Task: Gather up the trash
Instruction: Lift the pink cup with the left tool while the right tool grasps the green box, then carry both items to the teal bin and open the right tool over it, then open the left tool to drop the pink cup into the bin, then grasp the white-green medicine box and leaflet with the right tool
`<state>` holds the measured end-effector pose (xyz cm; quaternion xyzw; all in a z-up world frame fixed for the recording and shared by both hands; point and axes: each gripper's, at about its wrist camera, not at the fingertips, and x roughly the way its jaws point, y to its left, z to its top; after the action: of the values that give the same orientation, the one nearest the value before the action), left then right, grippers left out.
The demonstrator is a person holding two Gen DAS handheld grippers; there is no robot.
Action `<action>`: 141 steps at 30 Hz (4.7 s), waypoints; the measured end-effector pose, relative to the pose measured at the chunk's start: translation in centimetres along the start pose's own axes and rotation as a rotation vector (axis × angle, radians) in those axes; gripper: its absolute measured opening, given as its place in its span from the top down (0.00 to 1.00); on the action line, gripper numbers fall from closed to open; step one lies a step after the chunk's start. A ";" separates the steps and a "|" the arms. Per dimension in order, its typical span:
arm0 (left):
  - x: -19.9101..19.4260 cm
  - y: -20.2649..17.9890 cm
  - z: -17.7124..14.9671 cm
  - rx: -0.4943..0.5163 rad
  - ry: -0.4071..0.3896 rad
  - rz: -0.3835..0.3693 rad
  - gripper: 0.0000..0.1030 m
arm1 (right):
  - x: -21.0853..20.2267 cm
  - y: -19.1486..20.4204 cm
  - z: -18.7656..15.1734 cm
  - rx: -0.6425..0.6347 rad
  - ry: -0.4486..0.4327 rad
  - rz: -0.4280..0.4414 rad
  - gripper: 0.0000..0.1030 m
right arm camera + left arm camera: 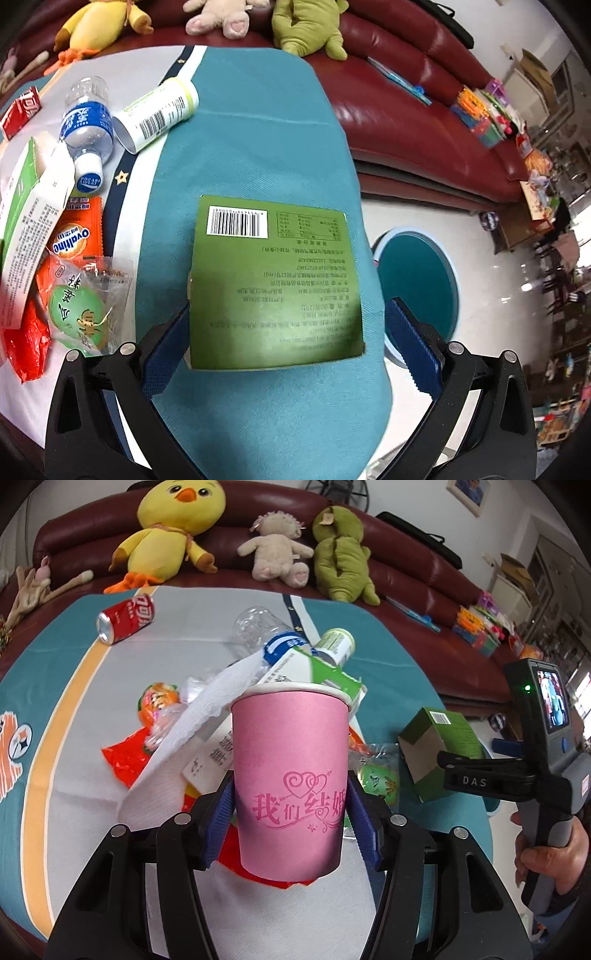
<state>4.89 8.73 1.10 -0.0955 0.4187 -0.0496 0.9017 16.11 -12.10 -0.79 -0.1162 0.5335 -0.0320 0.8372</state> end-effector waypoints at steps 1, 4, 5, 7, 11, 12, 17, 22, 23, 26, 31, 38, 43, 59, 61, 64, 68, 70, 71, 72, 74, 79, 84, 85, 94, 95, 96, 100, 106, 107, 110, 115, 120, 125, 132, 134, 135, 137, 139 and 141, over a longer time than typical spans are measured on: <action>0.0 -0.1 0.1 0.005 0.000 0.003 0.43 | 0.0 -0.2 0.1 0.003 0.000 0.008 0.36; 0.1 -0.4 0.2 0.015 0.005 0.015 0.43 | -1.1 -1.1 0.3 0.012 -0.041 0.042 0.55; 0.1 -0.4 0.2 0.017 0.006 0.018 0.43 | -1.6 -1.6 0.3 0.020 -0.055 0.056 0.65; 0.2 -0.6 0.2 0.024 0.007 0.028 0.43 | -2.4 -2.3 0.3 0.033 -0.080 0.071 0.75; 0.1 -0.8 0.4 0.029 0.008 0.038 0.43 | -3.2 -4.3 0.2 0.077 -0.103 0.111 0.83; 0.1 -1.0 0.4 0.030 0.007 0.044 0.43 | -3.3 -4.6 0.0 0.087 -0.105 0.121 0.84; -0.9 -1.7 0.7 0.033 -0.009 0.066 0.43 | -3.6 -7.0 -0.7 0.133 -0.119 0.164 0.87; -3.3 -3.3 1.4 0.056 -0.067 0.068 0.44 | -3.5 -9.6 -1.5 0.187 -0.121 0.235 0.89; -3.8 -3.9 1.6 0.063 -0.077 0.060 0.44 | -3.4 -10.3 -1.6 0.210 -0.117 0.269 0.89; -4.5 -5.6 2.0 0.084 -0.083 0.018 0.44 | -2.7 -12.0 -2.1 0.268 -0.092 0.371 0.97; -3.4 -9.1 2.1 0.138 -0.046 -0.018 0.44 | -2.1 -13.1 -2.9 0.283 -0.094 0.432 0.98; -0.6 -13.6 2.4 0.202 0.029 -0.070 0.44 | -2.1 -16.6 -3.8 0.339 -0.134 0.499 0.98; 1.5 -16.7 2.9 0.231 0.073 -0.090 0.44 | -2.0 -19.9 -4.5 0.396 -0.167 0.531 0.98; 13.0 -32.9 2.8 0.506 0.282 -0.228 0.44 | 4.6 -31.9 -8.3 0.545 -0.093 0.319 0.94; 14.5 -34.2 2.4 0.531 0.308 -0.226 0.44 | 6.1 -32.1 -8.5 0.555 -0.063 0.330 0.93; 16.5 -35.7 1.9 0.558 0.343 -0.222 0.44 | 7.5 -32.8 -8.8 0.579 -0.041 0.340 0.87; 18.6 -36.6 1.4 0.582 0.380 -0.216 0.44 | 7.9 -34.0 -9.5 0.608 -0.046 0.321 0.66; 19.7 -37.2 1.4 0.591 0.395 -0.210 0.44 | 8.2 -34.6 -9.5 0.623 -0.049 0.305 0.55; 20.3 -37.6 1.4 0.594 0.404 -0.207 0.44 | 8.3 -34.9 -9.5 0.631 -0.049 0.298 0.47; 20.8 -37.8 1.3 0.596 0.412 -0.206 0.43 | 8.5 -35.2 -9.6 0.639 -0.048 0.283 0.42; 21.8 -38.4 1.1 0.601 0.428 -0.204 0.42 | 8.7 -35.7 -9.7 0.643 -0.045 0.274 0.40; 22.8 -39.3 1.0 0.598 0.423 -0.159 0.29 | 9.2 -36.7 -10.0 0.664 -0.024 0.264 0.31; 22.6 -38.6 1.4 0.575 0.411 -0.140 0.20 | 9.7 -37.0 -9.7 0.669 -0.001 0.254 0.26; 22.5 -38.3 1.4 0.571 0.411 -0.136 0.20 | 9.8 -36.8 -9.6 0.671 0.004 0.255 0.26; 20.6 -34.8 1.9 0.512 0.399 -0.119 0.20 | 9.4 -34.2 -8.3 0.616 0.029 0.286 0.18; 20.2 -34.0 2.1 0.500 0.397 -0.116 0.20 | 9.3 -33.8 -8.1 0.607 0.032 0.290 0.18; 20.0 -33.4 2.3 0.489 0.394 -0.114 0.20 | 9.1 -33.4 -7.8 0.599 0.034 0.293 0.18; 18.6 -30.3 3.3 0.441 0.373 -0.099 0.20 | 8.3 -30.9 -6.5 0.539 0.039 0.311 0.18; 16.0 -25.1 4.5 0.380 0.331 -0.050 0.20 | 6.4 -26.5 -4.3 0.453 0.033 0.339 0.18; 15.4 -23.9 4.8 0.361 0.324 -0.043 0.20 | 6.2 -25.8 -4.0 0.442 0.033 0.344 0.18; 13.7 -21.0 5.2 0.321 0.304 -0.023 0.20 | 5.4 -23.7 -3.3 0.410 0.033 0.357 0.18; 10.5 -16.7 5.1 0.287 0.259 0.010 0.20 | 3.9 -19.8 -1.9 0.358 0.032 0.389 0.18; 7.7 -11.5 4.3 0.241 0.240 0.054 0.20 | 2.4 -14.5 0.0 0.264 0.047 0.425 0.18; 5.6 -6.1 3.6 0.200 0.221 0.110 0.20 | 1.0 -8.6 1.6 0.157 0.057 0.465 0.18; 2.7 0.9 3.5 0.072 0.196 0.140 0.20 | -0.6 -1.6 3.0 0.060 0.077 0.525 0.18; 1.7 2.3 3.4 0.060 0.176 0.132 0.20 | -1.1 0.5 3.4 0.044 0.087 0.551 0.18; 1.5 2.9 3.4 0.062 0.170 0.140 0.19 | -1.2 1.4 3.5 0.036 0.093 0.560 0.18; 1.6 4.2 3.4 0.062 0.164 0.171 0.09 | -1.4 3.0 3.6 0.021 0.109 0.575 0.18; 2.0 5.5 3.4 0.053 0.159 0.204 0.09 | -1.3 4.4 3.7 0.006 0.126 0.583 0.18; 2.3 7.0 3.4 0.021 0.163 0.219 0.09 | -1.3 5.7 3.7 -0.006 0.145 0.595 0.18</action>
<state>9.05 15.61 0.05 -0.0355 0.4981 0.0372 0.8656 18.50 -5.77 0.56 0.0453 0.6025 0.2078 0.7692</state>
